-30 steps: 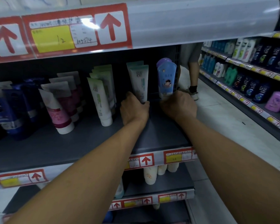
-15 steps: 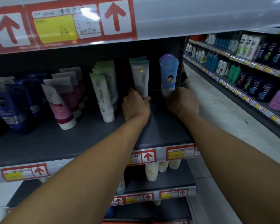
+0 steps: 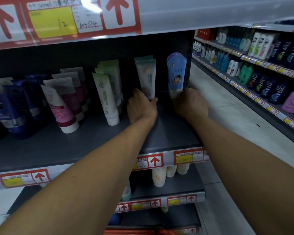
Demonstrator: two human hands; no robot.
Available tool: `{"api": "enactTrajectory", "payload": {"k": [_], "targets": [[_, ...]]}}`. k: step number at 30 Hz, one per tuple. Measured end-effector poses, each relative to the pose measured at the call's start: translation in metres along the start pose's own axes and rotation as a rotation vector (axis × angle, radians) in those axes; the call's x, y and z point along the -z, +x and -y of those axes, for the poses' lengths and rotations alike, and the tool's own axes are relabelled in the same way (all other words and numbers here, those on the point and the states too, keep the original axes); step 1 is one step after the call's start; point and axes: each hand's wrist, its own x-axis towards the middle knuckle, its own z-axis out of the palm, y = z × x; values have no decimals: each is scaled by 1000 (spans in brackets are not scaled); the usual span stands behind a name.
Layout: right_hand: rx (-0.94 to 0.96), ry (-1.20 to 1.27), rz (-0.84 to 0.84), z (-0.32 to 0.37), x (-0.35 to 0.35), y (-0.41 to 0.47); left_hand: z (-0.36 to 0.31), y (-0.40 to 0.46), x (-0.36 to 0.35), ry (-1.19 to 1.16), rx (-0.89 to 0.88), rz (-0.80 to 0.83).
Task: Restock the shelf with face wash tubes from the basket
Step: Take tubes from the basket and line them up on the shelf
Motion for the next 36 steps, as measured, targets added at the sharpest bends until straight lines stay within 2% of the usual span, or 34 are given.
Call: {"api": "enactTrajectory", "payload": {"k": [24, 29, 36], "targets": [[6, -27, -27, -3, -2, 2, 0, 2, -4, -33, 21, 28], [19, -4, 4, -5, 3, -4, 5, -2, 1, -2, 5, 70], [87, -96, 84, -3, 27, -34, 8, -30, 23, 80, -48, 201]]}}
